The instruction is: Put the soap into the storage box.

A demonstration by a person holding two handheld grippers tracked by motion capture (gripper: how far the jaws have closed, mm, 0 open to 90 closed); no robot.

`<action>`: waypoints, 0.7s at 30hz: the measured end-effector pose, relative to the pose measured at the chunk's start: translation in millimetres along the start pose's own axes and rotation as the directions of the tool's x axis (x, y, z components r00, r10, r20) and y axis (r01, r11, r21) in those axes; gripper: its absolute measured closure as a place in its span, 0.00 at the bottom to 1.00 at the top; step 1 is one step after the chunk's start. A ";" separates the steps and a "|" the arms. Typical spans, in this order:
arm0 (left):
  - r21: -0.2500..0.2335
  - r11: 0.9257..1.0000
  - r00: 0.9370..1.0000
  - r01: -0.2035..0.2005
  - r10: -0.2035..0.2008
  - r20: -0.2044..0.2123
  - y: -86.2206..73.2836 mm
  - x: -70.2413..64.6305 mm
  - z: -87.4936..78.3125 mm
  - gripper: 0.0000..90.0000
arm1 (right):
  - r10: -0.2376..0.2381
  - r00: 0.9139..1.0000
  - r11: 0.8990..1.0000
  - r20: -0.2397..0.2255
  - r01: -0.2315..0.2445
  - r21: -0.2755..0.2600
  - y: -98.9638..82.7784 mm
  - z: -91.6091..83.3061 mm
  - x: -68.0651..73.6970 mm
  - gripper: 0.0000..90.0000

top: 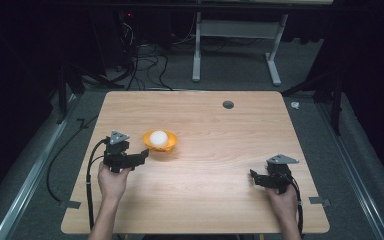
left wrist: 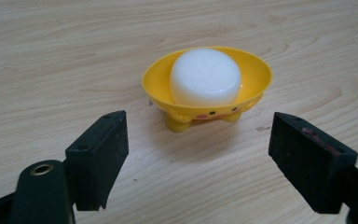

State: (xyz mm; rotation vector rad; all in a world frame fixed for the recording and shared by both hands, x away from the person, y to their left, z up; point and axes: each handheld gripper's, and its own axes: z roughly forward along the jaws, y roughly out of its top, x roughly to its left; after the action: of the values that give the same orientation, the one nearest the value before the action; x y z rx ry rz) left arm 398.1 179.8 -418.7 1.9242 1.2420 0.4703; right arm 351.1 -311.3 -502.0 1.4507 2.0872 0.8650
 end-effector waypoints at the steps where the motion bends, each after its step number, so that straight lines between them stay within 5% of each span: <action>1: -0.004 1.000 1.000 0.001 -0.001 -0.001 -1.3 -0.1 -0.8 0.23 | 0.000 1.000 1.000 0.000 0.000 0.000 0.0 0.0 0.0 0.25; 21: -0.025 0.999 1.000 0.026 -0.026 -0.008 -21.4 2.0 -12.1 0.23 | 0.002 1.000 1.000 0.001 -0.002 0.000 0.0 0.0 0.2 0.25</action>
State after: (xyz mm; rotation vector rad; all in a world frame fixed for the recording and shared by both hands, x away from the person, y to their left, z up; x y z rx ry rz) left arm 378.3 191.1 -427.9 1.8850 1.2594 0.4787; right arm 351.0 -311.2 -502.0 1.4529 2.0861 0.8647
